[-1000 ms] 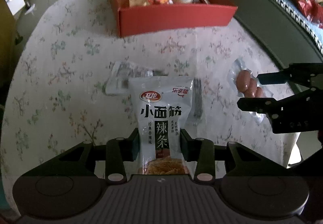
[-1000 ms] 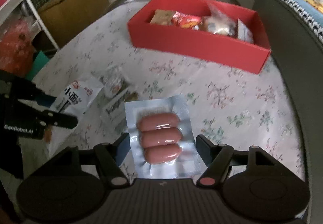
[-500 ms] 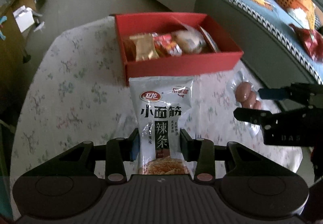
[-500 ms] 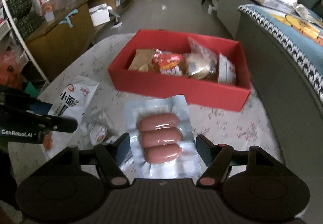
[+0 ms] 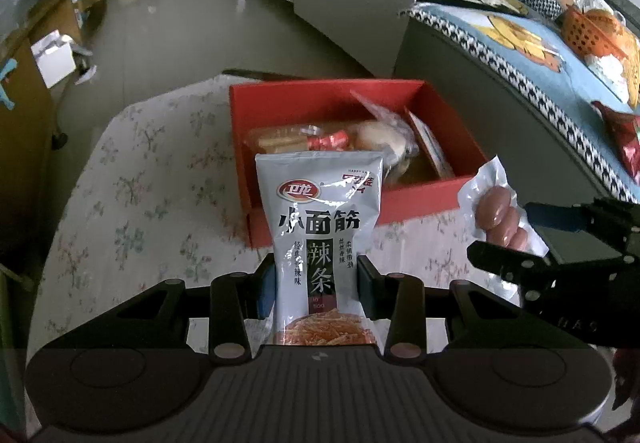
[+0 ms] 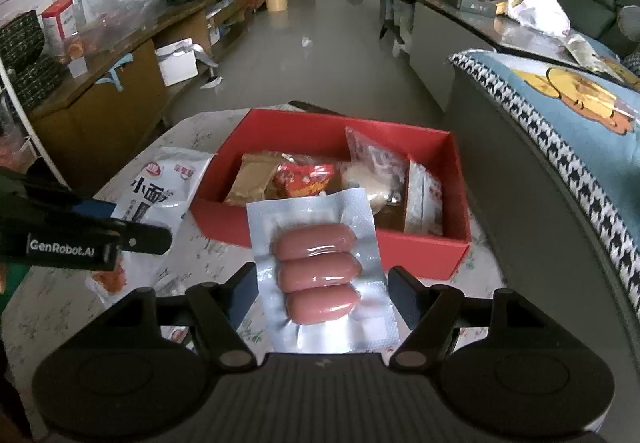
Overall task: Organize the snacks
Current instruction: 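Carry both packs over the red box and lower them inside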
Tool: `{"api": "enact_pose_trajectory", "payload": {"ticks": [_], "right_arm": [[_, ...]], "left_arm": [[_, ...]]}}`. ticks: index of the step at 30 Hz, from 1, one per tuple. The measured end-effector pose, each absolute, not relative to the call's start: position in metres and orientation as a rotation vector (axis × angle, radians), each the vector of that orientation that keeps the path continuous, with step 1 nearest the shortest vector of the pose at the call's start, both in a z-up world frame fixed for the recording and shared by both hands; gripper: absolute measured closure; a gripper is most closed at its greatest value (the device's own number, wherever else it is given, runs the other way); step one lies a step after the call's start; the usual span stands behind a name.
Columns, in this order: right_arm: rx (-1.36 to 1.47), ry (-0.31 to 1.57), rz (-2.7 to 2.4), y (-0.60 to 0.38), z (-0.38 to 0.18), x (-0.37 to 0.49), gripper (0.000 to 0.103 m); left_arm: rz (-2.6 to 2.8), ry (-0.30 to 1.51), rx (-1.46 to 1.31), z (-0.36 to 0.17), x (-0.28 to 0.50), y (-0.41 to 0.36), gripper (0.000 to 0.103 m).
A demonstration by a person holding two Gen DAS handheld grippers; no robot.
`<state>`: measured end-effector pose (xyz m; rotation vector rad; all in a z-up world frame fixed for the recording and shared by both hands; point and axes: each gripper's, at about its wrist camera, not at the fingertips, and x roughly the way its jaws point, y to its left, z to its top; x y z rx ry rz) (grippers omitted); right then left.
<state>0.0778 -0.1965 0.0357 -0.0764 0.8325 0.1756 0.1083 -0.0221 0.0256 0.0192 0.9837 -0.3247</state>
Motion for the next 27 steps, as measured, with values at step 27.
{"api": "enact_pose_trajectory", "payload": {"ticks": [27], "right_arm": [[-0.055,0.788,0.14,-0.196,0.045,0.163,0.026]], "left_arm": [[-0.257,0.946,-0.01,0.03,0.188,-0.05,0.054]]}}
